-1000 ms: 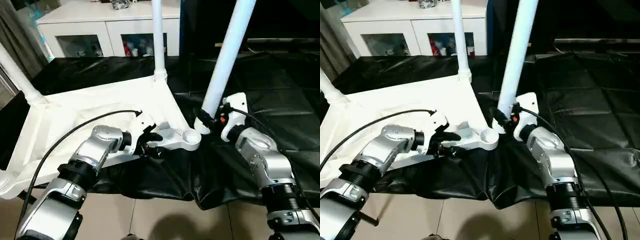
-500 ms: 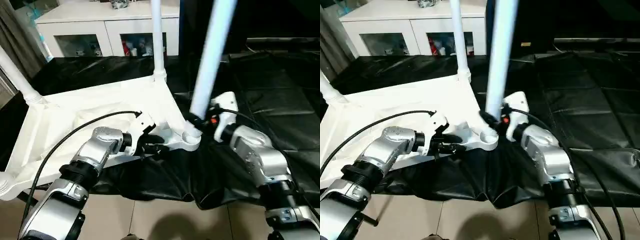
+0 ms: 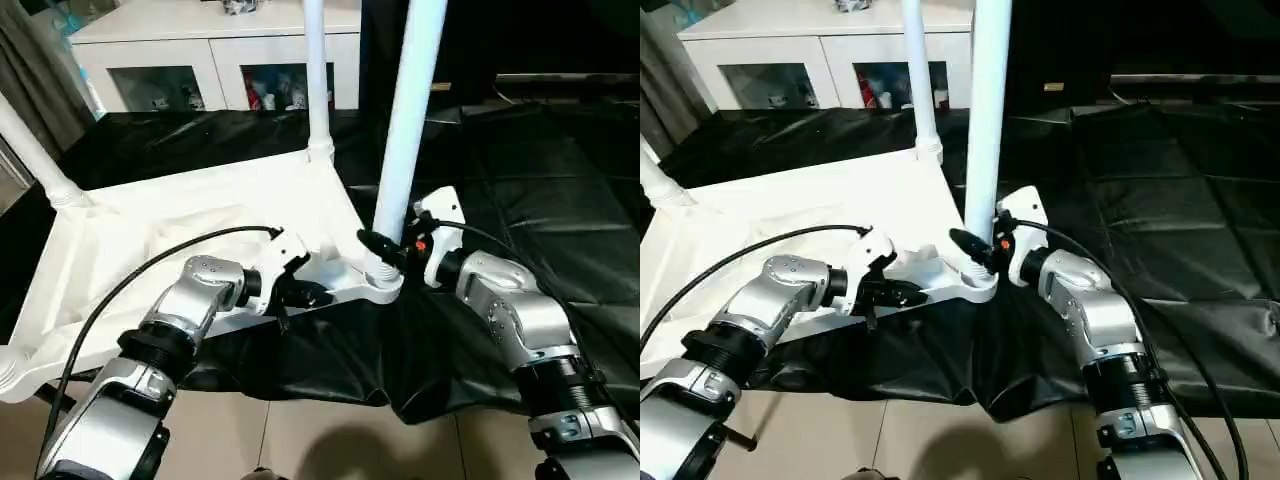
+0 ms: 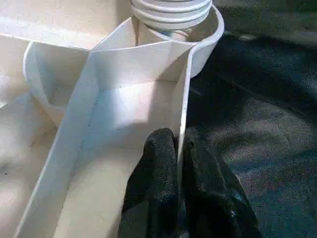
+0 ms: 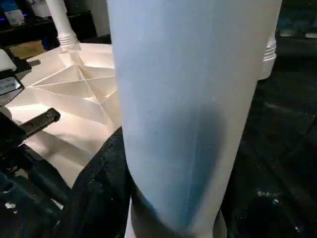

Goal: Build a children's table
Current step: Insert table leg to table base

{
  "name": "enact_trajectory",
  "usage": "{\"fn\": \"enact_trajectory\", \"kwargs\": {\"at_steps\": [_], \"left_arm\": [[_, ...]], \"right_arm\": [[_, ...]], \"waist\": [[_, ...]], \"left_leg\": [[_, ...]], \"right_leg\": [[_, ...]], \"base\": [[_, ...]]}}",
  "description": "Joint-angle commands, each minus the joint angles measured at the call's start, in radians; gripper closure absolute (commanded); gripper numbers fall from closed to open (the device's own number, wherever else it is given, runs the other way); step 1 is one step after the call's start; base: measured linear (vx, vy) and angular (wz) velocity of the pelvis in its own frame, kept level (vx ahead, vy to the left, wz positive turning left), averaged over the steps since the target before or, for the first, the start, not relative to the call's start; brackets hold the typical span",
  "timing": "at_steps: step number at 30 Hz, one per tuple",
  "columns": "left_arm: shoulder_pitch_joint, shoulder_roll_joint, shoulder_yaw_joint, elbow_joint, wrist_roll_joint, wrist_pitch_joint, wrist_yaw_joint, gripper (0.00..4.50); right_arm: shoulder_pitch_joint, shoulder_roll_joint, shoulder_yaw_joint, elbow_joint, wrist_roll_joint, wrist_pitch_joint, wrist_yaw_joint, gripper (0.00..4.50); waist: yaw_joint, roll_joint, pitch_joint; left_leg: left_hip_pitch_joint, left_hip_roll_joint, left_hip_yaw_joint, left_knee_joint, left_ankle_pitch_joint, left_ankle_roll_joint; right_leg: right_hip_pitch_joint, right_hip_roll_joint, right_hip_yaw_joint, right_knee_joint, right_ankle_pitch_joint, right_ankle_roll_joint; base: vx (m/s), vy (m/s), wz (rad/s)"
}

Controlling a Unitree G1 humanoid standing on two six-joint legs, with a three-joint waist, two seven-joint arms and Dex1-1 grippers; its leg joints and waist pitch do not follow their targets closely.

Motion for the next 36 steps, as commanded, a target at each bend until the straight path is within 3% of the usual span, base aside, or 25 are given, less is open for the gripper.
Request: {"fn": "enact_trajectory", "kwargs": {"at_steps": [1,17,25,29,36], "left_arm": [[0.007,0.020,-0.010,0.014,0.026,-0.001,0.009,4.47],[0.017,0.029,-0.009,-0.008,0.031,-0.051,-0.045,4.50],[0.040,0.044,-0.024,-0.057,0.033,-0.047,-0.085,4.50],[0.044,0.047,-0.023,-0.059,0.036,-0.049,-0.090,4.50],[0.043,0.045,-0.015,-0.061,0.039,-0.051,-0.066,4.50]], "right_arm": [[-0.014,-0.002,0.014,-0.002,-0.012,0.023,0.020,2.57],[-0.026,-0.019,0.031,0.040,-0.025,0.039,0.053,2.57],[-0.077,0.007,0.024,0.162,-0.012,0.053,0.076,2.58],[-0.098,0.009,0.000,0.208,0.010,0.082,0.103,2.59],[-0.076,0.016,-0.059,0.252,0.057,0.063,0.106,2.59]], "waist": [[-0.002,-0.022,-0.076],[-0.012,-0.027,-0.081],[-0.020,-0.028,-0.082],[-0.020,-0.028,-0.083],[-0.018,-0.028,-0.084]], "left_leg": [[0.010,0.019,-0.006,-0.066,-0.179,0.054],[0.010,0.020,-0.005,-0.066,-0.168,0.057],[0.009,0.021,-0.005,-0.065,-0.163,0.062],[0.010,0.021,-0.004,-0.066,-0.159,0.063],[0.012,0.024,-0.004,-0.066,-0.169,0.059]], "right_leg": [[0.059,-0.059,0.037,-0.087,-0.323,-0.158],[0.061,-0.060,0.037,-0.081,-0.277,-0.183],[0.063,-0.060,0.036,-0.076,-0.236,-0.208],[0.064,-0.059,0.036,-0.075,-0.231,-0.212],[0.062,-0.060,0.036,-0.075,-0.222,-0.220]], "base": [[0.000,0.000,0.00],[0.000,0.000,0.00],[0.000,0.000,0.00],[0.000,0.000,0.00],[0.000,0.000,0.00]]}}
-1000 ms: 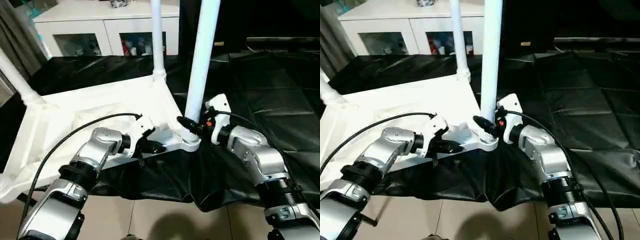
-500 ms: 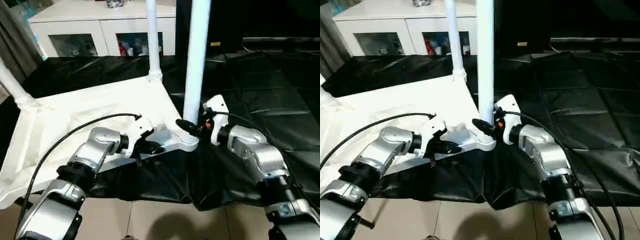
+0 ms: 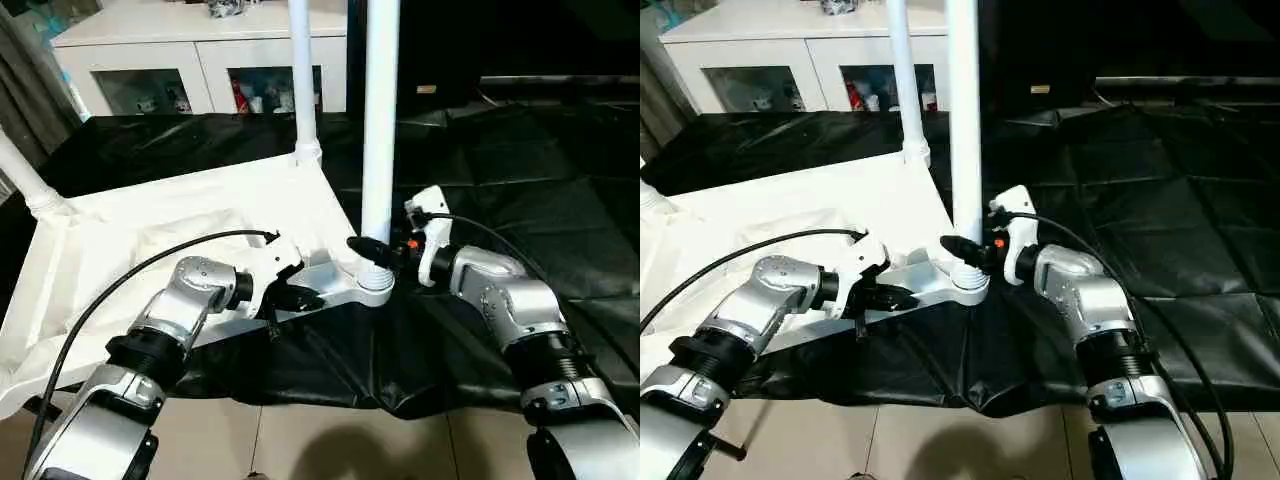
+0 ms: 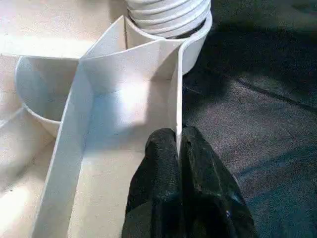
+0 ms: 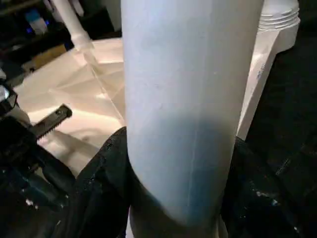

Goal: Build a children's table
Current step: Insert table leg to table base

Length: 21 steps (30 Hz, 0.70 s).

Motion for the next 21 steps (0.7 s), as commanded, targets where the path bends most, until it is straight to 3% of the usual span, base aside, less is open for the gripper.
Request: {"fn": "enact_trajectory", "kwargs": {"at_steps": [1,3,6,7,8,10,11,12,14,15,18,21], "left_arm": [[0.008,0.007,-0.004,-0.013,0.009,0.001,-0.025,4.50],[0.003,0.004,0.001,-0.004,0.012,-0.004,-0.015,4.50],[-0.003,0.002,0.004,0.004,0.013,-0.006,-0.011,4.50],[-0.007,0.001,0.007,0.009,0.013,-0.007,-0.007,4.50],[-0.010,0.001,0.009,0.011,0.013,-0.008,-0.004,4.50],[-0.018,-0.001,0.015,0.020,0.013,-0.011,0.006,4.50],[-0.024,-0.003,0.020,0.030,0.015,-0.018,0.018,4.50],[-0.026,-0.004,0.022,0.033,0.016,-0.019,0.021,4.50],[-0.029,-0.005,0.023,0.037,0.016,-0.021,0.024,4.50],[-0.031,-0.006,0.025,0.043,0.018,-0.025,0.028,4.50],[-0.037,-0.011,0.032,0.055,0.020,-0.031,0.038,4.50],[-0.040,-0.016,0.034,0.063,0.022,-0.034,0.044,4.50]], "right_arm": [[0.032,-0.001,-0.019,0.039,0.000,0.003,-0.012,2.59],[0.053,0.005,-0.041,0.048,0.009,-0.012,-0.015,2.59],[0.069,0.012,-0.064,0.058,0.022,-0.026,-0.023,2.59],[0.079,0.016,-0.076,0.062,0.028,-0.039,-0.027,2.59],[0.088,0.019,-0.083,0.059,0.033,-0.043,-0.030,2.59],[0.116,0.027,-0.098,0.052,0.043,-0.064,-0.037,2.59],[0.140,0.034,-0.108,0.047,0.051,-0.083,-0.041,2.59],[0.153,0.037,-0.110,0.045,0.050,-0.098,-0.044,2.59],[0.164,0.042,-0.112,0.044,0.050,-0.110,-0.047,2.59],[0.176,0.047,-0.117,0.044,0.049,-0.125,-0.051,2.59],[0.227,0.064,-0.107,0.033,0.018,-0.214,-0.076,2.59],[0.260,0.078,-0.103,0.008,0.015,-0.245,-0.081,2.59]], "waist": [[0.008,-0.016,-0.078],[0.009,-0.011,-0.078],[0.010,-0.012,-0.078],[0.013,0.006,-0.078],[0.009,-0.002,-0.077],[0.010,-0.006,-0.076],[0.012,0.015,-0.076],[0.009,0.007,-0.075],[0.009,0.003,-0.076],[0.010,0.010,-0.076],[0.009,0.011,-0.076],[0.006,0.012,-0.073]], "left_leg": [[0.011,0.024,-0.004,-0.063,-0.168,0.060],[0.010,0.023,-0.004,-0.062,-0.169,0.062],[0.011,0.023,-0.004,-0.063,-0.175,0.061],[0.013,0.024,-0.006,-0.063,-0.188,0.056],[0.012,0.024,-0.005,-0.064,-0.195,0.056],[0.014,0.024,-0.006,-0.067,-0.210,0.052],[0.016,0.024,-0.009,-0.068,-0.225,0.046],[0.016,0.023,-0.008,-0.069,-0.235,0.043],[0.014,0.021,-0.009,-0.070,-0.235,0.044],[0.015,0.022,-0.009,-0.070,-0.240,0.043],[0.015,0.022,-0.011,-0.073,-0.261,0.040],[0.018,0.021,-0.011,-0.076,-0.293,0.038]], "right_leg": [[0.062,-0.060,0.037,-0.073,-0.216,-0.221],[0.062,-0.060,0.036,-0.074,-0.211,-0.222],[0.062,-0.060,0.035,-0.074,-0.214,-0.227],[0.060,-0.062,0.035,-0.074,-0.226,-0.226],[0.060,-0.060,0.034,-0.079,-0.231,-0.221],[0.061,-0.060,0.034,-0.079,-0.246,-0.219],[0.060,-0.063,0.034,-0.080,-0.268,-0.214],[0.061,-0.060,0.033,-0.084,-0.268,-0.209],[0.063,-0.059,0.032,-0.083,-0.263,-0.212],[0.062,-0.061,0.032,-0.083,-0.271,-0.212],[0.061,-0.062,0.032,-0.087,-0.285,-0.203],[0.059,-0.062,0.031,-0.094,-0.342,-0.187]], "base": [[0.000,0.000,0.00],[0.000,0.000,0.00],[0.000,0.000,0.00],[0.000,0.000,0.00],[0.000,0.000,0.00],[0.000,0.000,0.00],[0.000,0.000,0.00],[0.000,0.000,0.00],[0.000,0.000,0.00],[0.000,0.000,0.00],[0.000,0.000,0.00],[0.000,0.000,0.00]]}}
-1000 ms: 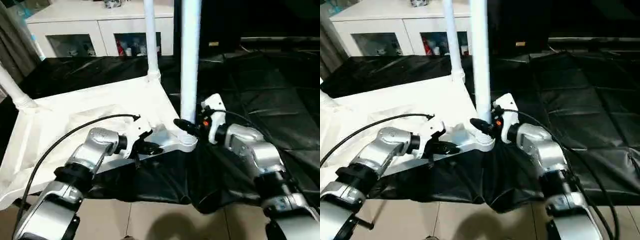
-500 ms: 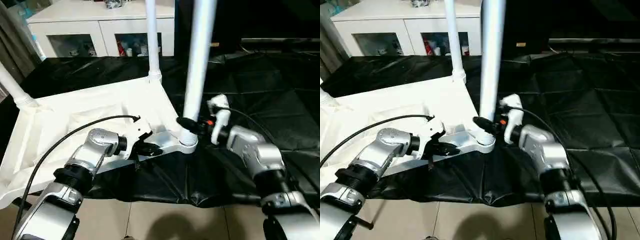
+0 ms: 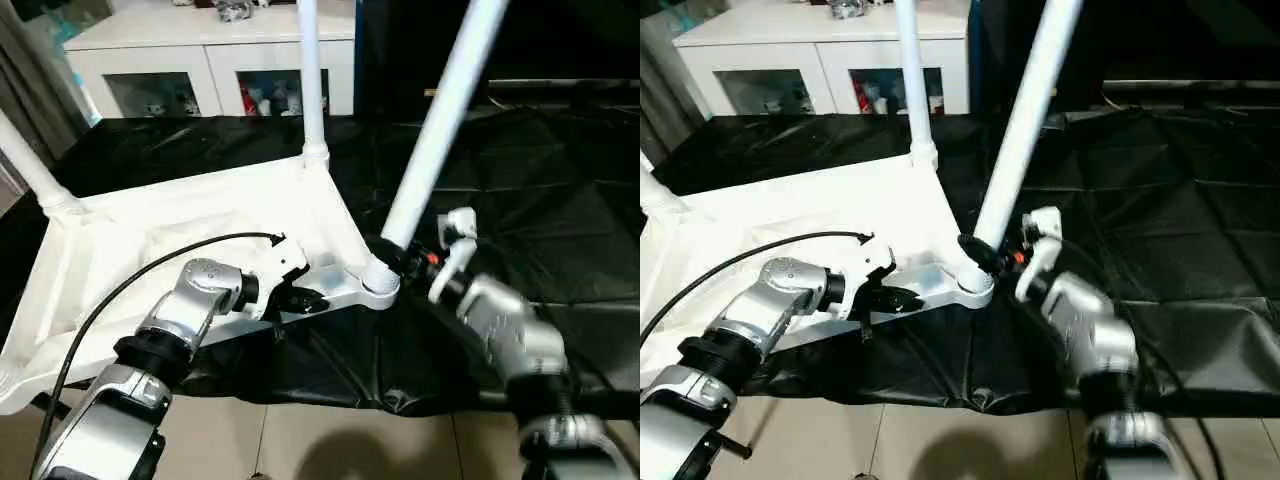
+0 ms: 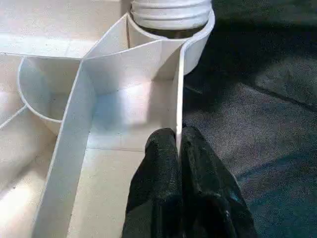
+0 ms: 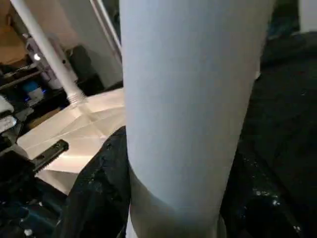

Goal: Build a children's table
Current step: Insert table leg to table base

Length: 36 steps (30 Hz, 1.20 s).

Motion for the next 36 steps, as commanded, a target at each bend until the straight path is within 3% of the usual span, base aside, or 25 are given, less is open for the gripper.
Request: {"fn": "enact_trajectory", "kwargs": {"at_steps": [1,7,8,11,12,14,15,16,17,18,19,20,22,24,25,27,32,36], "left_arm": [[-0.025,0.012,0.035,0.008,0.006,-0.003,0.026,4.50],[-0.032,0.006,0.037,0.025,0.006,-0.012,0.030,4.50],[-0.032,0.005,0.037,0.025,0.006,-0.013,0.030,4.50],[-0.030,0.006,0.035,0.022,0.008,-0.014,0.030,4.50],[-0.025,0.008,0.031,0.015,0.010,-0.015,0.030,4.50],[-0.019,0.010,0.027,0.011,0.014,-0.018,0.030,4.50],[-0.014,0.011,0.025,0.008,0.016,-0.021,0.032,4.50],[-0.011,0.011,0.024,0.007,0.017,-0.023,0.033,4.50],[-0.003,0.013,0.020,-0.002,0.021,-0.023,0.034,4.50],[0.001,0.014,0.018,-0.008,0.022,-0.022,0.033,4.50],[0.001,0.014,0.018,-0.009,0.022,-0.021,0.033,4.50],[0.006,0.016,0.016,-0.017,0.022,-0.019,0.030,4.50],[0.009,0.017,0.014,-0.022,0.022,-0.018,0.027,4.50],[0.013,0.022,0.011,-0.033,0.023,-0.016,0.017,4.50],[0.015,0.027,0.007,-0.039,0.024,-0.015,0.006,4.50],[0.019,0.034,-0.001,-0.048,0.028,-0.018,-0.012,4.50],[0.025,0.054,-0.021,-0.076,0.037,-0.029,-0.060,4.50],[0.023,0.077,-0.041,-0.104,0.047,-0.037,-0.104,4.50]], "right_arm": [[0.051,-0.006,0.004,0.051,-0.058,0.011,-0.040,2.59],[0.080,0.001,0.014,0.030,-0.071,-0.046,-0.051,2.60],[0.084,-0.017,0.055,0.008,-0.109,-0.048,-0.050,2.60],[0.082,-0.033,0.090,-0.006,-0.142,-0.050,-0.043,2.60],[0.073,-0.044,0.111,-0.014,-0.160,-0.046,-0.032,2.60],[0.060,-0.057,0.133,-0.019,-0.177,-0.041,-0.019,2.60],[0.044,-0.065,0.147,-0.018,-0.187,-0.034,-0.005,2.60],[0.036,-0.069,0.153,-0.017,-0.190,-0.031,0.002,2.60],[0.014,-0.082,0.172,-0.008,-0.200,-0.022,0.022,2.60],[0.004,-0.089,0.182,-0.004,-0.204,-0.015,0.036,2.60],[0.002,-0.091,0.184,-0.003,-0.205,-0.014,0.038,2.60],[-0.016,-0.103,0.200,0.009,-0.215,-0.010,0.058,2.60],[-0.030,-0.111,0.210,0.021,-0.221,-0.006,0.074,2.60],[-0.052,-0.121,0.223,0.044,-0.227,0.002,0.106,2.60],[-0.064,-0.128,0.234,0.059,-0.229,0.009,0.136,2.60],[-0.075,-0.134,0.245,0.084,-0.229,0.013,0.175,2.60],[-0.106,-0.143,0.263,0.151,-0.234,0.005,0.238,2.60],[-0.129,-0.147,0.275,0.202,-0.246,-0.014,0.288,2.60]], "waist": [[0.001,-0.001,-0.064],[-0.004,-0.001,-0.060],[-0.003,-0.002,-0.059],[-0.003,-0.001,-0.059],[-0.002,-0.013,-0.058],[-0.003,-0.010,-0.056],[-0.003,-0.017,-0.055],[-0.005,-0.014,-0.054],[-0.008,-0.039,-0.052],[-0.005,-0.024,-0.051],[-0.006,-0.024,-0.051],[-0.006,-0.040,-0.050],[-0.006,-0.032,-0.051],[-0.008,-0.036,-0.051],[-0.010,-0.049,-0.053],[-0.009,-0.045,-0.053],[-0.011,-0.049,-0.049],[-0.010,-0.052,-0.042]], "left_leg": [[0.014,0.022,-0.011,-0.075,-0.299,0.037],[0.016,0.022,-0.014,-0.080,-0.343,0.030],[0.015,0.023,-0.014,-0.082,-0.337,0.031],[0.014,0.023,-0.013,-0.082,-0.330,0.033],[0.013,0.022,-0.013,-0.081,-0.322,0.038],[0.012,0.022,-0.012,-0.081,-0.318,0.040],[0.012,0.022,-0.012,-0.082,-0.316,0.041],[0.014,0.022,-0.012,-0.082,-0.322,0.041],[0.012,0.022,-0.009,-0.082,-0.319,0.045],[0.015,0.023,-0.012,-0.082,-0.321,0.042],[0.015,0.023,-0.012,-0.082,-0.324,0.042],[0.014,0.024,-0.011,-0.083,-0.322,0.044],[0.015,0.026,-0.013,-0.085,-0.325,0.041],[0.015,0.027,-0.013,-0.086,-0.336,0.038],[0.013,0.026,-0.012,-0.086,-0.330,0.042],[0.014,0.028,-0.011,-0.085,-0.325,0.043],[0.011,0.030,-0.009,-0.088,-0.309,0.043],[0.014,0.030,-0.009,-0.092,-0.327,0.041]], "right_leg": [[0.052,-0.061,0.032,-0.092,-0.354,-0.185],[0.047,-0.061,0.033,-0.100,-0.417,-0.167],[0.047,-0.060,0.033,-0.099,-0.406,-0.168],[0.048,-0.061,0.035,-0.098,-0.394,-0.170],[0.048,-0.062,0.035,-0.096,-0.402,-0.169],[0.047,-0.061,0.035,-0.100,-0.423,-0.159],[0.046,-0.062,0.035,-0.099,-0.442,-0.154],[0.044,-0.063,0.036,-0.103,-0.459,-0.149],[0.044,-0.061,0.036,-0.107,-0.468,-0.144],[0.041,-0.065,0.037,-0.106,-0.501,-0.136],[0.041,-0.064,0.037,-0.107,-0.503,-0.135],[0.041,-0.065,0.037,-0.108,-0.507,-0.131],[0.039,-0.065,0.038,-0.107,-0.504,-0.130],[0.039,-0.063,0.038,-0.107,-0.484,-0.137],[0.042,-0.063,0.038,-0.104,-0.463,-0.146],[0.041,-0.066,0.040,-0.101,-0.452,-0.155],[0.044,-0.063,0.041,-0.095,-0.372,-0.186],[0.043,-0.064,0.043,-0.097,-0.383,-0.190]], "base": [[0.000,0.000,0.00],[0.000,0.000,0.00],[0.000,0.000,0.00],[0.000,0.000,0.00],[0.000,0.000,0.00],[0.000,0.000,0.00],[0.000,0.000,0.00],[0.000,0.000,0.00],[0.000,0.000,0.00],[0.000,0.000,0.00],[0.000,0.000,0.00],[0.000,0.000,0.00],[0.000,0.000,0.00],[0.000,0.000,0.00],[0.000,0.000,0.00],[0.000,0.000,0.00],[0.000,0.000,0.00],[0.000,0.000,0.00]]}}
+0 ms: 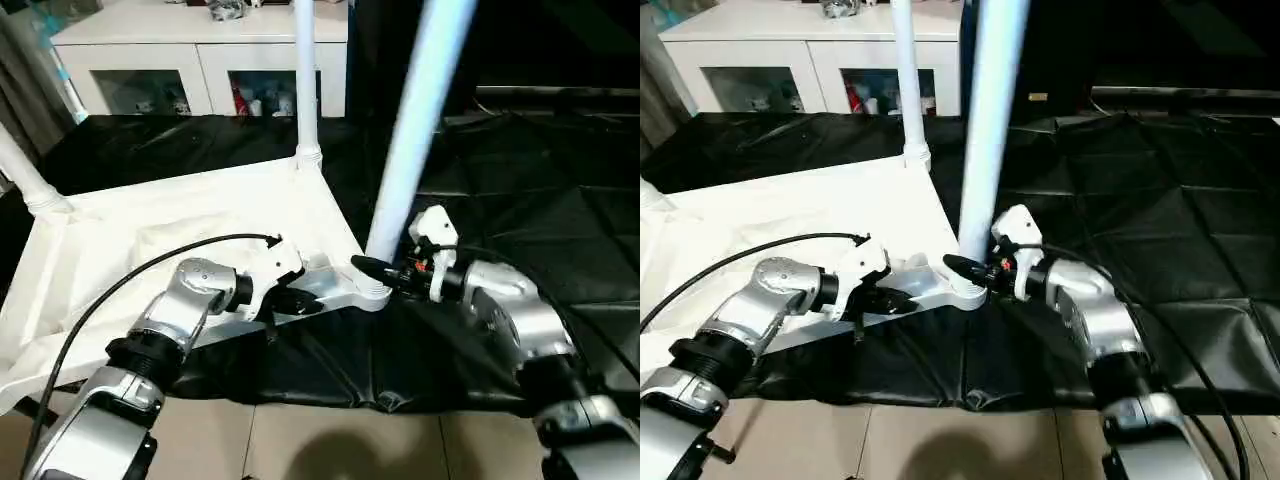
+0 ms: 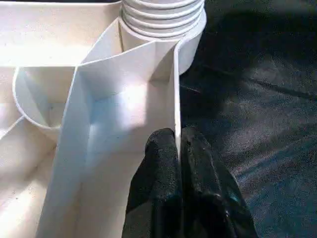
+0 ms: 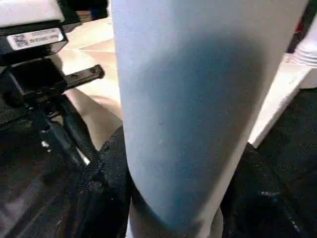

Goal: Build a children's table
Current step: Insert table leg to table base

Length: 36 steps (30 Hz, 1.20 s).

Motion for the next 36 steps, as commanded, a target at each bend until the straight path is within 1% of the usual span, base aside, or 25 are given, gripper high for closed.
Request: {"fn": "enact_trajectory", "kwargs": {"at_steps": [1,2,3,4,6,8,9,11,13,15,17,18,20,23,26,27,28,29,31,32,34,35,36], "left_arm": [[0.001,0.022,-0.023,-0.036,0.019,-0.017,-0.051,4.50],[-0.001,0.028,-0.029,-0.044,0.024,-0.021,-0.063,4.50],[-0.003,0.030,-0.032,-0.046,0.026,-0.023,-0.067,4.50],[-0.005,0.033,-0.035,-0.050,0.027,-0.027,-0.079,4.50],[-0.007,0.039,-0.043,-0.064,0.026,-0.034,-0.102,4.50],[-0.010,0.046,-0.051,-0.079,0.027,-0.044,-0.120,4.50],[-0.010,0.046,-0.051,-0.079,0.027,-0.044,-0.120,4.50],[-0.011,0.055,-0.060,-0.096,0.021,-0.052,-0.152,4.50],[-0.010,0.067,-0.071,-0.116,0.019,-0.046,-0.186,4.50],[-0.004,0.080,-0.083,-0.138,0.021,-0.043,-0.208,4.50],[-0.001,0.084,-0.085,-0.146,0.019,-0.038,-0.213,4.50],[0.000,0.086,-0.085,-0.148,0.018,-0.037,-0.215,4.50],[0.003,0.089,-0.083,-0.158,0.013,-0.030,-0.218,4.50],[0.005,0.088,-0.072,-0.166,0.007,-0.017,-0.208,4.50],[0.006,0.088,-0.069,-0.170,0.004,-0.012,-0.202,4.50],[0.005,0.087,-0.066,-0.170,0.002,-0.007,-0.196,4.50],[0.005,0.087,-0.066,-0.170,0.002,-0.007,-0.196,4.50],[0.004,0.083,-0.059,-0.169,0.000,0.003,-0.182,4.50],[-0.008,0.064,-0.034,-0.163,0.000,0.039,-0.127,4.50],[-0.014,0.056,-0.024,-0.157,-0.002,0.050,-0.107,4.50],[-0.016,0.054,-0.018,-0.154,-0.003,0.050,-0.099,4.50],[-0.018,0.053,-0.016,-0.152,-0.003,0.050,-0.094,4.50],[-0.019,0.052,-0.015,-0.151,-0.002,0.049,-0.091,4.50]], "right_arm": [[0.040,-0.005,0.068,0.101,-0.055,0.034,0.036,2.60],[0.034,-0.006,0.070,0.110,-0.056,0.029,0.051,2.60],[0.031,-0.006,0.071,0.114,-0.055,0.029,0.061,2.60],[0.028,-0.007,0.073,0.117,-0.053,0.031,0.075,2.60],[0.023,-0.008,0.074,0.129,-0.045,0.027,0.111,2.60],[0.023,-0.007,0.072,0.135,-0.034,0.017,0.147,2.61],[0.023,-0.007,0.072,0.135,-0.034,0.017,0.147,2.61],[0.021,-0.006,0.073,0.144,-0.025,0.010,0.188,2.61],[0.021,-0.011,0.085,0.152,-0.029,-0.001,0.227,2.61],[0.020,-0.015,0.099,0.165,-0.043,-0.018,0.268,2.61],[0.021,-0.016,0.105,0.166,-0.047,-0.021,0.284,2.61],[0.021,-0.016,0.106,0.167,-0.049,-0.022,0.288,2.61],[0.023,-0.015,0.110,0.160,-0.046,-0.010,0.309,2.61],[0.028,-0.013,0.120,0.153,-0.050,-0.003,0.334,2.61],[0.029,-0.010,0.117,0.158,-0.050,-0.008,0.332,2.61],[0.025,-0.004,0.109,0.170,-0.052,-0.017,0.312,2.61],[0.025,-0.004,0.109,0.170,-0.052,-0.017,0.312,2.61],[0.020,0.006,0.095,0.186,-0.057,-0.031,0.273,2.61],[0.022,0.029,0.056,0.193,-0.041,-0.049,0.219,2.61],[0.032,0.033,0.049,0.178,-0.030,-0.047,0.218,2.61],[0.043,0.032,0.052,0.162,-0.029,-0.043,0.226,2.61],[0.048,0.031,0.054,0.157,-0.030,-0.044,0.225,2.61],[0.052,0.031,0.056,0.154,-0.032,-0.045,0.224,2.61]], "waist": [[0.002,-0.003,-0.047],[0.000,-0.007,-0.041],[0.001,-0.007,-0.041],[0.002,-0.009,-0.039],[0.003,-0.009,-0.037],[0.005,-0.013,-0.033],[0.006,-0.012,-0.034],[0.008,-0.014,-0.032],[0.009,-0.016,-0.030],[0.010,-0.015,-0.029],[0.010,-0.019,-0.026],[0.011,-0.018,-0.025],[0.013,-0.022,-0.021],[0.015,-0.024,-0.020],[0.017,-0.025,-0.019],[0.017,-0.029,-0.018],[0.017,-0.029,-0.018],[0.017,-0.030,-0.017],[0.014,-0.031,-0.013],[0.015,-0.030,-0.012],[0.015,-0.031,-0.009],[0.014,-0.031,-0.006],[0.014,-0.031,-0.007]], "left_leg": [[0.008,0.033,-0.011,-0.080,-0.329,0.040],[0.009,0.032,-0.010,-0.083,-0.339,0.040],[0.010,0.032,-0.010,-0.083,-0.339,0.040],[0.010,0.032,-0.010,-0.084,-0.337,0.041],[0.012,0.034,-0.010,-0.088,-0.336,0.042],[0.013,0.036,-0.009,-0.091,-0.341,0.043],[0.014,0.037,-0.009,-0.091,-0.338,0.042],[0.014,0.038,-0.008,-0.093,-0.328,0.043],[0.014,0.041,-0.008,-0.095,-0.332,0.043],[0.015,0.042,-0.007,-0.097,-0.328,0.042],[0.015,0.043,-0.007,-0.098,-0.335,0.040],[0.016,0.043,-0.007,-0.099,-0.337,0.037],[0.016,0.044,-0.007,-0.100,-0.336,0.036],[0.018,0.045,-0.005,-0.101,-0.330,0.039],[0.018,0.044,-0.003,-0.101,-0.320,0.041],[0.017,0.044,-0.003,-0.102,-0.312,0.043],[0.017,0.044,-0.003,-0.102,-0.312,0.043],[0.016,0.044,-0.003,-0.103,-0.310,0.043],[0.018,0.043,-0.004,-0.105,-0.331,0.034],[0.022,0.044,-0.007,-0.106,-0.346,0.028],[0.024,0.044,-0.008,-0.108,-0.362,0.025],[0.025,0.044,-0.011,-0.111,-0.392,0.019],[0.027,0.044,-0.011,-0.110,-0.400,0.017]], "right_leg": [[0.042,-0.065,0.042,-0.092,-0.377,-0.198],[0.040,-0.063,0.042,-0.096,-0.388,-0.198],[0.041,-0.064,0.042,-0.096,-0.392,-0.198],[0.040,-0.064,0.042,-0.097,-0.396,-0.196],[0.040,-0.064,0.043,-0.098,-0.402,-0.198],[0.039,-0.064,0.044,-0.099,-0.399,-0.200],[0.040,-0.065,0.044,-0.099,-0.396,-0.202],[0.039,-0.064,0.044,-0.098,-0.376,-0.209],[0.039,-0.065,0.045,-0.096,-0.368,-0.217],[0.038,-0.065,0.046,-0.094,-0.348,-0.225],[0.039,-0.065,0.046,-0.094,-0.342,-0.232],[0.038,-0.065,0.047,-0.093,-0.339,-0.234],[0.038,-0.066,0.048,-0.093,-0.333,-0.237],[0.037,-0.067,0.050,-0.093,-0.332,-0.239],[0.038,-0.067,0.051,-0.095,-0.334,-0.239],[0.038,-0.067,0.051,-0.095,-0.336,-0.236],[0.038,-0.067,0.051,-0.095,-0.336,-0.236],[0.039,-0.068,0.050,-0.095,-0.349,-0.232],[0.035,-0.073,0.052,-0.102,-0.419,-0.219],[0.033,-0.074,0.052,-0.108,-0.457,-0.207],[0.029,-0.072,0.052,-0.110,-0.480,-0.200],[0.027,-0.073,0.052,-0.116,-0.532,-0.180],[0.025,-0.074,0.052,-0.117,-0.546,-0.174]], "base": [[0.000,0.000,0.00],[0.000,0.000,0.00],[0.000,0.000,0.00],[0.000,0.000,0.00],[0.000,0.000,0.00],[0.000,0.000,0.00],[0.000,0.000,0.00],[0.000,0.000,0.00],[0.000,0.000,0.00],[0.000,0.000,0.00],[0.000,0.000,0.00],[0.000,0.000,0.00],[0.000,0.000,0.00],[0.000,0.000,0.00],[0.000,0.000,0.00],[0.000,0.000,0.00],[0.000,0.000,0.00],[0.000,0.000,0.00],[0.000,0.000,0.00],[0.000,0.000,0.00],[0.000,0.000,0.00],[0.000,0.000,0.00],[0.000,0.000,0.00]]}}
